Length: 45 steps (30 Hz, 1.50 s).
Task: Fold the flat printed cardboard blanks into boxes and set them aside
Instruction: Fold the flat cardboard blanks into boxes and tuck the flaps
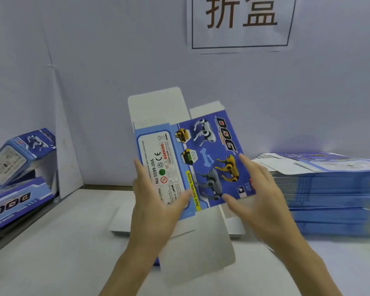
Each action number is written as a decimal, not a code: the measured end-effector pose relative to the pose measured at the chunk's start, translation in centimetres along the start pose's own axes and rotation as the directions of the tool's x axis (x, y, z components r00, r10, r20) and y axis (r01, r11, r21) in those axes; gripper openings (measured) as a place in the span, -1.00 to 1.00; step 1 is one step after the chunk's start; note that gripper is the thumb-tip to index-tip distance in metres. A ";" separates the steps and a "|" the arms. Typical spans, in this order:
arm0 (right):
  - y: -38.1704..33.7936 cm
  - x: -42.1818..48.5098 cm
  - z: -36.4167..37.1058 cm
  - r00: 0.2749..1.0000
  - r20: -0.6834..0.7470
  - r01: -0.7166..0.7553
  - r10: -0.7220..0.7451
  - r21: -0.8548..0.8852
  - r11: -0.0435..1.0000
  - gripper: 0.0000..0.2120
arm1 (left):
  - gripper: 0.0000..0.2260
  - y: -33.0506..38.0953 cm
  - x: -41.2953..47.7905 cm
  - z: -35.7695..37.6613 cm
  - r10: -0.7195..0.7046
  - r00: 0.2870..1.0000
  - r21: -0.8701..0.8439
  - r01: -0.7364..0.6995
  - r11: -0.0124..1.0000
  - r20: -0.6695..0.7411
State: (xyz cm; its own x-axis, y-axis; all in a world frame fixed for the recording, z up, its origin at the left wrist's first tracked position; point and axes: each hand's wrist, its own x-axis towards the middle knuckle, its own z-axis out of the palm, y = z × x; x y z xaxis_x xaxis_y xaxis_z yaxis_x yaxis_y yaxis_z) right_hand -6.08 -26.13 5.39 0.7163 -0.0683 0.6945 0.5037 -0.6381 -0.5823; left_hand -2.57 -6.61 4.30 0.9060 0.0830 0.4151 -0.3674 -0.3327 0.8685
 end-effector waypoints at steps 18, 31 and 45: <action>-0.2 0.0 1.1 0.989 0.042 -0.145 0.143 0.501 0.853 -0.58 | 0.34 -1.1 0.4 -1.1 0.009 0.996 0.310 -0.037 0.950 0.091; -0.9 0.0 1.5 0.983 -0.022 -0.149 0.181 0.477 0.866 -0.53 | 0.19 -0.7 0.2 -0.8 0.047 0.978 0.033 -0.055 0.998 0.201; -0.9 -1.0 4.5 0.932 0.157 -0.358 0.328 0.547 0.756 -0.44 | -0.84 0.8 0.1 -1.9 -0.043 0.901 -0.555 0.303 0.775 0.432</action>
State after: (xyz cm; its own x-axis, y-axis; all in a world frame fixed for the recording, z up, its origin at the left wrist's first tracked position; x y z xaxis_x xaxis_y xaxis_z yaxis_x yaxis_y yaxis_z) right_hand -5.07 -22.03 3.29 0.9082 -0.1527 0.3896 0.3885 -0.0385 -0.9207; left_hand -3.15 -5.11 5.53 0.9229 -0.3164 0.2192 -0.1266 0.2883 0.9491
